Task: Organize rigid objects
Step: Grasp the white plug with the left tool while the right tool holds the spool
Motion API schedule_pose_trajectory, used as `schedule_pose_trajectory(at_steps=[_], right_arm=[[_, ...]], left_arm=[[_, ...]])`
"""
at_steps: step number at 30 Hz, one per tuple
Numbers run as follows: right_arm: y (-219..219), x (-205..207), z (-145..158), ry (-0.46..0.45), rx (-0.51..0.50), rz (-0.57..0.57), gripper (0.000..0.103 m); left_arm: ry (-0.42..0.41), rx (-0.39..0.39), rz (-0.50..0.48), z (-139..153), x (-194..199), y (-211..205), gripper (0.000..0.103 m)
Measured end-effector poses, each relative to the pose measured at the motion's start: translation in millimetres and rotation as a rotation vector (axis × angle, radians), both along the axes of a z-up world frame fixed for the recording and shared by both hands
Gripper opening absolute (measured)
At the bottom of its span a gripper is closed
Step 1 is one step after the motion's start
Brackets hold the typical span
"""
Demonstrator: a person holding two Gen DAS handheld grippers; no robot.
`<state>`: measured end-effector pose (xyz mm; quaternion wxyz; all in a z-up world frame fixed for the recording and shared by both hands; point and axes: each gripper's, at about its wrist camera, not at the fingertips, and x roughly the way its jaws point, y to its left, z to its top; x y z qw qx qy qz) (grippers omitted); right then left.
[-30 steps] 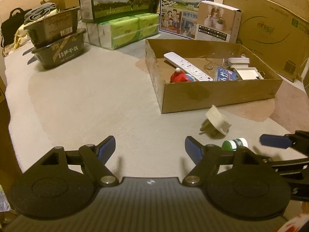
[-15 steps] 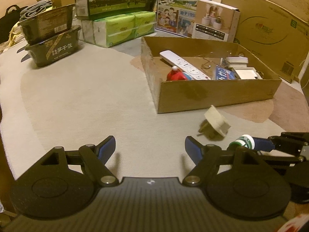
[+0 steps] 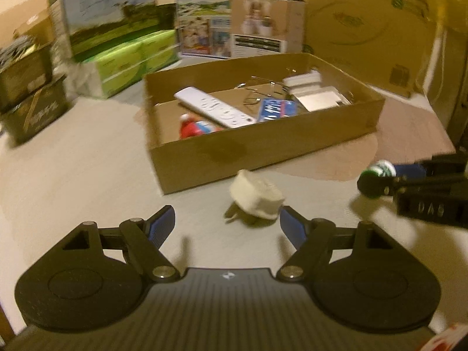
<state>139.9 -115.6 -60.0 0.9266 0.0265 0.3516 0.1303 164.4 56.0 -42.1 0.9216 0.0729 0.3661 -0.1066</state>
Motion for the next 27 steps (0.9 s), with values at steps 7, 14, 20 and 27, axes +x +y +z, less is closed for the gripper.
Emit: schedule_pose_trajectory(at_steps=[7, 14, 20, 27], right_arm=[[-17, 6, -1, 0.005, 0.016, -0.025, 0.032], [-28, 12, -7, 0.020, 0.037, -0.043, 0.032], [-34, 16, -11, 0.031, 0.042, -0.051, 0.032], [-37, 19, -16, 0.038, 0.048, -0.056, 0.032]], left_arm=[[-0.009, 0.045, -0.007, -14, 8, -24, 0.076], [-0.035, 0.104, -0.006, -23, 14, -40, 0.073], [-0.076, 0.187, -0.027, -29, 15, -52, 0.069], [-0.104, 0.251, -0.049, -33, 16, -60, 0.059]])
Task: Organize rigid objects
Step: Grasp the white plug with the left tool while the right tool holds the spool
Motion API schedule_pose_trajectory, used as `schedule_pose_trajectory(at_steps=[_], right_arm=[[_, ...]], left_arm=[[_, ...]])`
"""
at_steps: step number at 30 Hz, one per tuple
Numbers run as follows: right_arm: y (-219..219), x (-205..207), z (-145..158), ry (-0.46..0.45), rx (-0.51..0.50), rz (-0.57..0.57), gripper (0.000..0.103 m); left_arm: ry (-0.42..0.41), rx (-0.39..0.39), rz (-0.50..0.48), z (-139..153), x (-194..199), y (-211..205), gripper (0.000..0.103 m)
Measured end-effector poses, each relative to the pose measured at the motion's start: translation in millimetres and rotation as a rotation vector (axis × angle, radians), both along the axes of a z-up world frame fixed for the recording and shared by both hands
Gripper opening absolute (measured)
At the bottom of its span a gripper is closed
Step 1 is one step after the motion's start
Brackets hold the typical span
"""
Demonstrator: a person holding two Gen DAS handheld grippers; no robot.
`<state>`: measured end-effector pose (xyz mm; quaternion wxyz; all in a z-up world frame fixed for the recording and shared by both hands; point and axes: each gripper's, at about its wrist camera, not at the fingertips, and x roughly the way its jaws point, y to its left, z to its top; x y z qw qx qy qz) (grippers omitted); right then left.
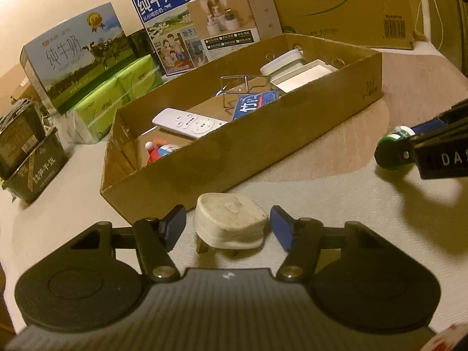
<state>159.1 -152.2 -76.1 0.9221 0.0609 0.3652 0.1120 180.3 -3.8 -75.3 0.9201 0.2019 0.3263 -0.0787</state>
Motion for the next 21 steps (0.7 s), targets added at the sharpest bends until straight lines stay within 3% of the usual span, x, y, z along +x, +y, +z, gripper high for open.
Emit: schedule_pose_trajectory(at_steps=[13, 16, 21], right_arm=[[1, 5, -2, 0.004, -0.004, 0.004, 0.032], [2, 4, -3, 0.003, -0.004, 0.008, 0.032], [4, 3, -1, 0.001, -0.003, 0.014, 0.032]], left_arm=[[0.003, -0.005, -0.003, -2, 0, 0, 0.051], [0.025, -0.075, 0.040, 3, 3, 8, 0.051], [0.077, -0.254, 0.128, 12, 4, 28, 0.051]])
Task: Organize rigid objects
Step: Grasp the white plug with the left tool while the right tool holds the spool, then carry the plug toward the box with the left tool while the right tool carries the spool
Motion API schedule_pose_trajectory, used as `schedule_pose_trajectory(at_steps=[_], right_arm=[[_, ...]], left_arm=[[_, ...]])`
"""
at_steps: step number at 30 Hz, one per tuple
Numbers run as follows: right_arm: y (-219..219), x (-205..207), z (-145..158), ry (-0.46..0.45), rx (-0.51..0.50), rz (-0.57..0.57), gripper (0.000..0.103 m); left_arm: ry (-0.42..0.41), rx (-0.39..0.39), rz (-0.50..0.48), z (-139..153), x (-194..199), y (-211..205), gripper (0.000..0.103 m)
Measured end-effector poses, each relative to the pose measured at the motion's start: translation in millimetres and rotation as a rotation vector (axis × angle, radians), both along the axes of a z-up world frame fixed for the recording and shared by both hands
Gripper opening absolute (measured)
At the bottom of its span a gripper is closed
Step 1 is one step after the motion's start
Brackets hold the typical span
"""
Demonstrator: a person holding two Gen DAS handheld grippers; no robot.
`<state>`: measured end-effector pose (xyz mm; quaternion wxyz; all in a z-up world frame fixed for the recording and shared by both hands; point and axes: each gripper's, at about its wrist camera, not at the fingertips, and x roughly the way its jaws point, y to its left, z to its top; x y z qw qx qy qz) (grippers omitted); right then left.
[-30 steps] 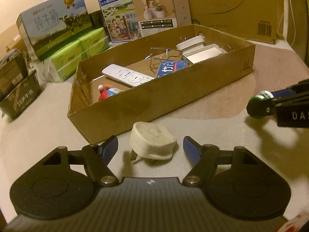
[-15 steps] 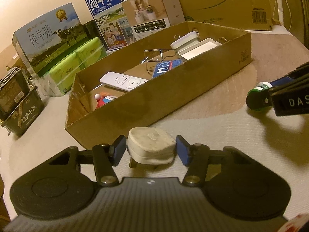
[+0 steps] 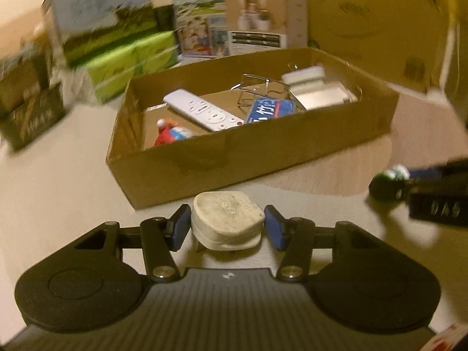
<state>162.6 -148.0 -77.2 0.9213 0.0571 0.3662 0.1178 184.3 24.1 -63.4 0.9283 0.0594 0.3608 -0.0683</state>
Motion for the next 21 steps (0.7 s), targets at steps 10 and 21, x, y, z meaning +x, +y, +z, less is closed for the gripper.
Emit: schedule_pose_trajectory(at_steps=[10, 21], right_arm=[[3, -6, 10, -0.014, 0.007, 0.023, 0.032], [3, -19, 27, -0.041, 0.012, 0.049, 0.032]], left_arm=[[0.045, -0.149, 0.067, 10, -19, 11, 0.051], [0.051, -0.182, 0.085, 29, -41, 9, 0.051]])
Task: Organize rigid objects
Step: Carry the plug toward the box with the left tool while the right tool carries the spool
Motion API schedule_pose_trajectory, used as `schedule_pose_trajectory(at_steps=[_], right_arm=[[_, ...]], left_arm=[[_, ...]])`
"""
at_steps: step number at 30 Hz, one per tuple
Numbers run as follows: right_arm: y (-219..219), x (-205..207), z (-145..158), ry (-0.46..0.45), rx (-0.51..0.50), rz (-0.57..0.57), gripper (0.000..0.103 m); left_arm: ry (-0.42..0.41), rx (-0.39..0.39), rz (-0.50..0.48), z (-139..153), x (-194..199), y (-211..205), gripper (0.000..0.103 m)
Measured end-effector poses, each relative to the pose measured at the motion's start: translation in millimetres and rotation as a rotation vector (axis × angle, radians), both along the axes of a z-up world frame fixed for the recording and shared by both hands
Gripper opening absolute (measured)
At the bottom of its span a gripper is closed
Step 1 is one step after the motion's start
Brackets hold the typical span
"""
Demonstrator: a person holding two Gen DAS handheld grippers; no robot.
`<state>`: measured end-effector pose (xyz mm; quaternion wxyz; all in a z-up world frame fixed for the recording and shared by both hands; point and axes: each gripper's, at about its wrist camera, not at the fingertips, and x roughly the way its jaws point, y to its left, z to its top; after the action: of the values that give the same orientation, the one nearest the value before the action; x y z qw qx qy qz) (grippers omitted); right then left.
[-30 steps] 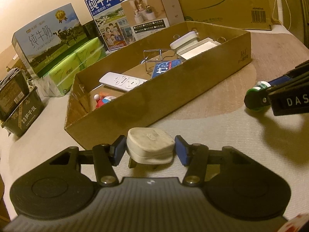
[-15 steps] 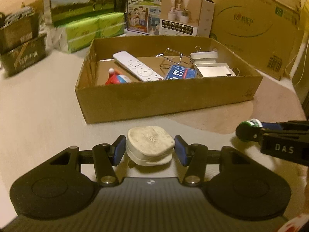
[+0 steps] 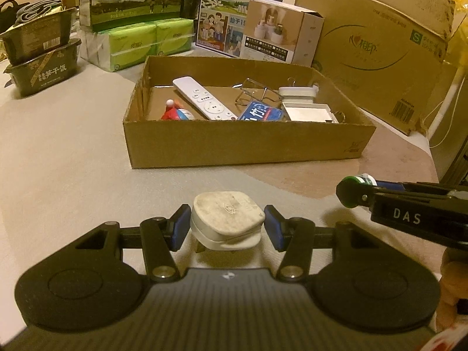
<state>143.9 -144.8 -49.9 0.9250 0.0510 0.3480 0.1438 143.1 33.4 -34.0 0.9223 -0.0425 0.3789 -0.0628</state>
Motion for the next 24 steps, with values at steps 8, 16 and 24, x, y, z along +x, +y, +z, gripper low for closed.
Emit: schedule_pose_trajectory(at_steps=[8, 16, 24], right_arm=[[-4, -8, 15, -0.015, 0.004, 0.015, 0.032], [-8, -17, 30, -0.032, 0.002, 0.021, 0.032], [-12, -22, 39, -0.038, -0.005, 0.031, 0.032]], left_arm=[[-0.021, 0.007, 0.008, 22, -9, -2, 0.051], [-0.036, 0.020, 0.007, 44, -14, -8, 0.051], [-0.033, 0.032, 0.013, 55, -19, -8, 0.051]])
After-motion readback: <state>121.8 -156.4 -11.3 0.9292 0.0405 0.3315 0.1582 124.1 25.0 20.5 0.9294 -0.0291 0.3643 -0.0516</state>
